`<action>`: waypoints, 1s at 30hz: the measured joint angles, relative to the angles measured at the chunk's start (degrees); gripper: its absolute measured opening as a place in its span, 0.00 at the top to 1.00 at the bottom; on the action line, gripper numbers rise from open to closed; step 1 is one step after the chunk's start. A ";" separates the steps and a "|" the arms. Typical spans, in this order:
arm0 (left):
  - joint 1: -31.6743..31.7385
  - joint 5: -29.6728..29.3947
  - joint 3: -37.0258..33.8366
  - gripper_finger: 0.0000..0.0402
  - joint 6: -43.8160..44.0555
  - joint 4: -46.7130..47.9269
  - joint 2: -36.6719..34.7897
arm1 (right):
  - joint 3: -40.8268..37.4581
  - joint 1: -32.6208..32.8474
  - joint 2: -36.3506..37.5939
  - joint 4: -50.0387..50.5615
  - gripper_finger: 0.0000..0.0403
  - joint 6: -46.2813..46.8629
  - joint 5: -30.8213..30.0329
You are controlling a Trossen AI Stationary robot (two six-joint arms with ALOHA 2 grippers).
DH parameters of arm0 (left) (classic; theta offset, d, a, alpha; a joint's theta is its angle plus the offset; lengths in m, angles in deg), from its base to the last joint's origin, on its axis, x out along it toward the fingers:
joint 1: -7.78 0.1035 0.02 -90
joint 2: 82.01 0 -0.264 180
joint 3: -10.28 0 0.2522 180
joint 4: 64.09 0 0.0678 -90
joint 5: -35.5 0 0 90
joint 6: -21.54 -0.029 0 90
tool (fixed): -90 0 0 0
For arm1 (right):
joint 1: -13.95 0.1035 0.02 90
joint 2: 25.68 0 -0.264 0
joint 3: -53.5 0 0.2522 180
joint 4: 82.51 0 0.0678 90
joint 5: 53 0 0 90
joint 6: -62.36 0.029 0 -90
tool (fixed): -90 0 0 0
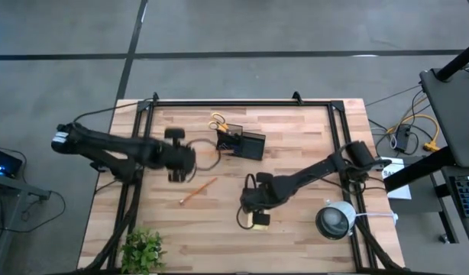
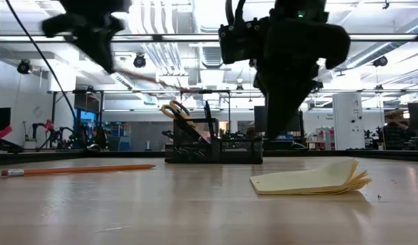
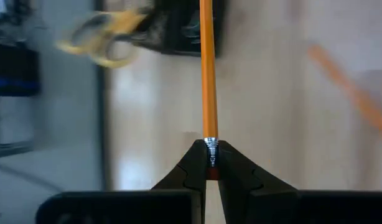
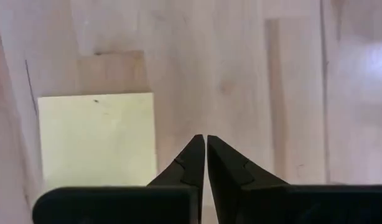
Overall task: Pick and place office supplies into organizer
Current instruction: Put the bottom orange pencil into the black organizer bin
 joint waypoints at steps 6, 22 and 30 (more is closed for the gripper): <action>12.67 -1.46 9.58 0.99 -19.22 4.66 4.97 | -0.13 1.92 -0.13 0.08 0.98 7.98 -2.11; 20.69 -12.45 30.23 0.99 -51.73 7.39 28.58 | -0.15 3.28 -0.04 -0.31 0.98 15.09 -4.78; 18.33 -10.27 31.50 0.99 -58.94 7.17 33.79 | -0.15 3.26 0.00 -0.33 0.98 14.83 -9.68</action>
